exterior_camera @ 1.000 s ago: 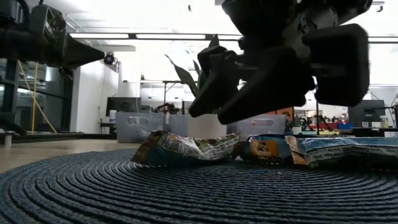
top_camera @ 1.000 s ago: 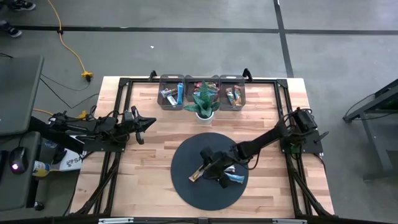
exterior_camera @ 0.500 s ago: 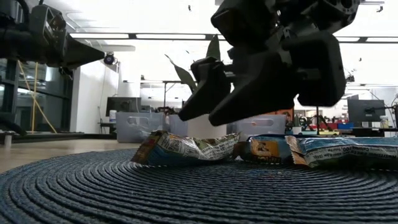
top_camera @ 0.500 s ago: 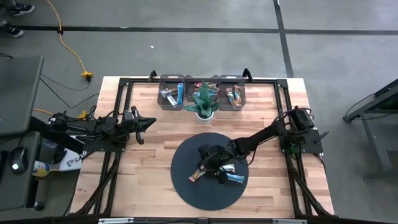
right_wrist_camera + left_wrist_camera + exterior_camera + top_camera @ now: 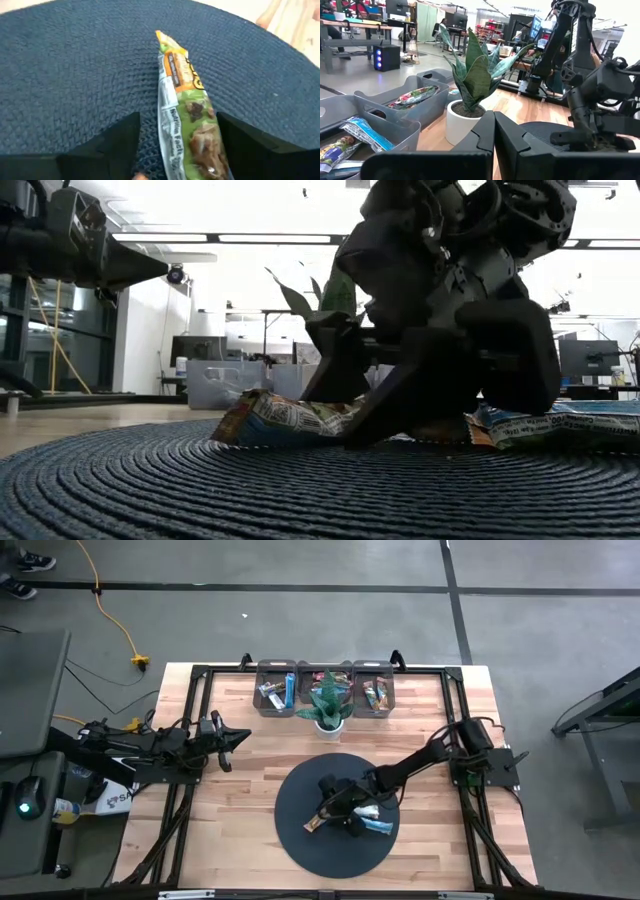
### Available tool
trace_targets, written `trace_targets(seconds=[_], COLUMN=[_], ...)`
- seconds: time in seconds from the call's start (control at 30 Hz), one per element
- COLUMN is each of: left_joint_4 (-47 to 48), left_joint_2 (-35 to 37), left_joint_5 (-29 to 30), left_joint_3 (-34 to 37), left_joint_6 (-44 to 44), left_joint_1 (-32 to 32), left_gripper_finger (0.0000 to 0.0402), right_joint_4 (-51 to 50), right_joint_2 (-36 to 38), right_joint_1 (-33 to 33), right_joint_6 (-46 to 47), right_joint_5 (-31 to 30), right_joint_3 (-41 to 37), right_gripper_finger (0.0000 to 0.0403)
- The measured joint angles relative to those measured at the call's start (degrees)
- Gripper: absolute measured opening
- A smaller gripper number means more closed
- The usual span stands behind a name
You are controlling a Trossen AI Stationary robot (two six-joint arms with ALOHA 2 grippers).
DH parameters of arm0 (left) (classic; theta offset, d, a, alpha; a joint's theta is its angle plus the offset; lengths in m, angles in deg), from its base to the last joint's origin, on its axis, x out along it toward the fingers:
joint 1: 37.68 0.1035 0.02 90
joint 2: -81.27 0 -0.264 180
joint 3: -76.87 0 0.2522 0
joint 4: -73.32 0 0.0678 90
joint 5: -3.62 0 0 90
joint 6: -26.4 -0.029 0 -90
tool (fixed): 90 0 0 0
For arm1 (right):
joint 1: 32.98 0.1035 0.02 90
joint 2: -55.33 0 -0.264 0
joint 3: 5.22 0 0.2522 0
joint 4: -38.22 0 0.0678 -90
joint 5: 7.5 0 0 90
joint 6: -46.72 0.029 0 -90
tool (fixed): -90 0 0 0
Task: Pick and place Granola Bars by type
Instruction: Put the orange granola bar into the right black bin
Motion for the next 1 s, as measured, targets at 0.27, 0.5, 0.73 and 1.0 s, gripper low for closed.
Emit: trace_targets(seconds=[0.27, 0.5, 0.73, 1.0], left_joint_4=[0.0, 0.01, 0.01, -0.01], left_joint_2=[0.0, 0.0, 0.0, 0.0], left_joint_5=[0.03, 0.04, 0.06, 0.08], left_joint_3=[0.01, 0.0, 0.02, 0.02], left_joint_6=[0.01, 0.01, 0.01, 0.01], left_joint_1=[0.0, 0.0, 0.0, 0.02], left_gripper_finger=[0.0001, 0.0001, 0.0001, 0.0001], right_joint_4=[0.22, -0.07, -0.42, -0.48], right_joint_2=[-0.36, -0.36, -0.36, -0.41], right_joint_1=[0.04, 0.04, 0.04, 0.04], right_joint_6=[0.0, -0.23, 0.15, 4.23], right_joint_5=[-2.74, -3.85, -3.93, -4.0], right_joint_3=[0.02, 0.04, 0.04, 0.04], right_gripper_finger=[0.0243, 0.0215, 0.0172, 0.0126])
